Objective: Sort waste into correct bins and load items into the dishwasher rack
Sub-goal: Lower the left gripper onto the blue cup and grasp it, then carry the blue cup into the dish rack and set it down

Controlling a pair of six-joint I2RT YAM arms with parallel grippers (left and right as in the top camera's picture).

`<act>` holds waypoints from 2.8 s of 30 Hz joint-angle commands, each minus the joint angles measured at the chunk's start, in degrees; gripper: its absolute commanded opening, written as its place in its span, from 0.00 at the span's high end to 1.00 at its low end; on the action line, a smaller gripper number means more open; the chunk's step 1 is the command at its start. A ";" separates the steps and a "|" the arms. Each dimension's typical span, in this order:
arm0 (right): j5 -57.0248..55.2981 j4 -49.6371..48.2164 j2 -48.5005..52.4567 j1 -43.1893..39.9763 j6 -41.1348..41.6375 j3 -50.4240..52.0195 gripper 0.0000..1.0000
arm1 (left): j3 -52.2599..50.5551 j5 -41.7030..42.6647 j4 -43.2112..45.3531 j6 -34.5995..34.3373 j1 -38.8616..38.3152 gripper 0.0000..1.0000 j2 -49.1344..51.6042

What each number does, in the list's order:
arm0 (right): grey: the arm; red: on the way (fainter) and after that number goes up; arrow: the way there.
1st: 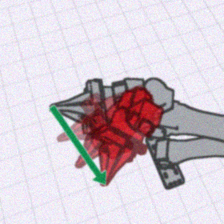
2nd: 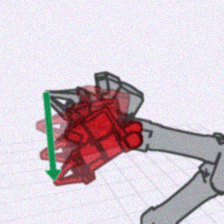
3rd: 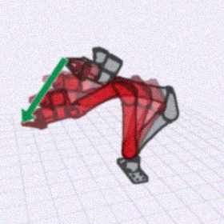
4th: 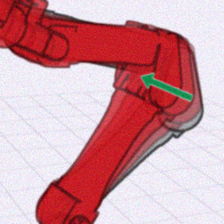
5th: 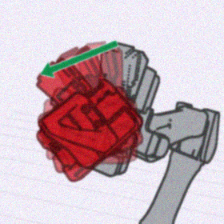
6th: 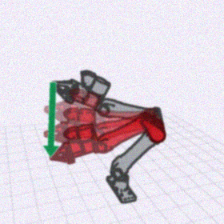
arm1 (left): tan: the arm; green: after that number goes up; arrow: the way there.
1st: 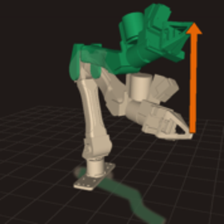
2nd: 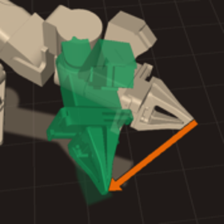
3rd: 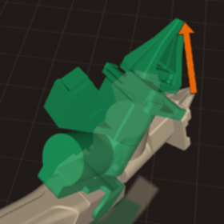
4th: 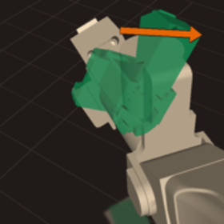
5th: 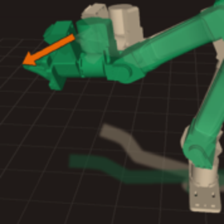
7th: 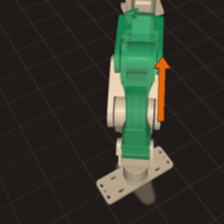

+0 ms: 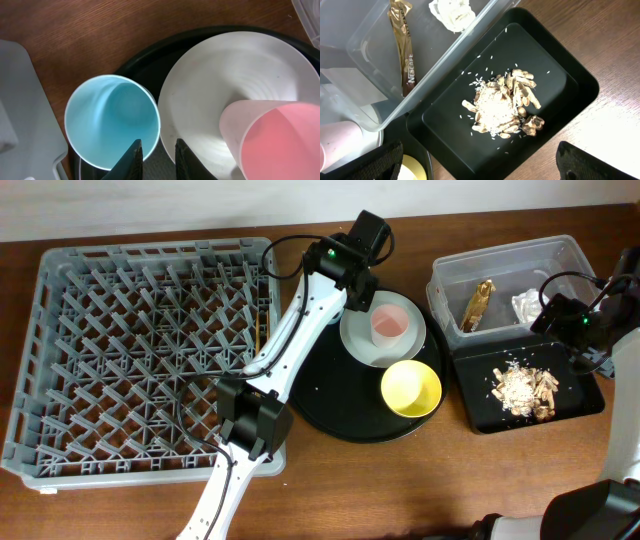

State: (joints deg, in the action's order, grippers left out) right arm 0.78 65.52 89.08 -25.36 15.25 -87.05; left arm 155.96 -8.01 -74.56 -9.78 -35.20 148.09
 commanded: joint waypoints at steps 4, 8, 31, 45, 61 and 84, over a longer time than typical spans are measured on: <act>0.09 0.02 -0.85 -0.15 0.50 -0.28 0.01 | 0.46 -0.83 -0.07 0.90 -0.15 0.78 1.09; 0.09 0.02 -0.85 -0.15 0.50 -0.28 0.01 | 0.46 -0.81 -0.07 0.90 -0.17 0.78 4.70; 0.09 0.02 -0.85 -0.15 0.50 -0.28 0.01 | 0.63 -8.70 -1.33 0.90 -0.42 1.00 0.68; 0.09 0.02 -0.85 -0.15 0.50 -0.28 0.01 | 5.90 14.23 -1.92 1.55 4.33 1.00 -8.70; 0.09 0.02 -0.85 -0.15 0.50 -0.28 0.01 | -3.26 85.68 -6.62 9.42 41.72 1.00 -10.58; 0.09 0.02 -0.85 -0.15 0.50 -0.28 0.01 | -31.21 73.55 0.57 15.89 46.12 1.00 -5.16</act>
State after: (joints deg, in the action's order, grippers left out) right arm 0.78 65.52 89.08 -25.36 15.22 -87.05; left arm 125.67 77.69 -74.02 4.54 10.66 142.23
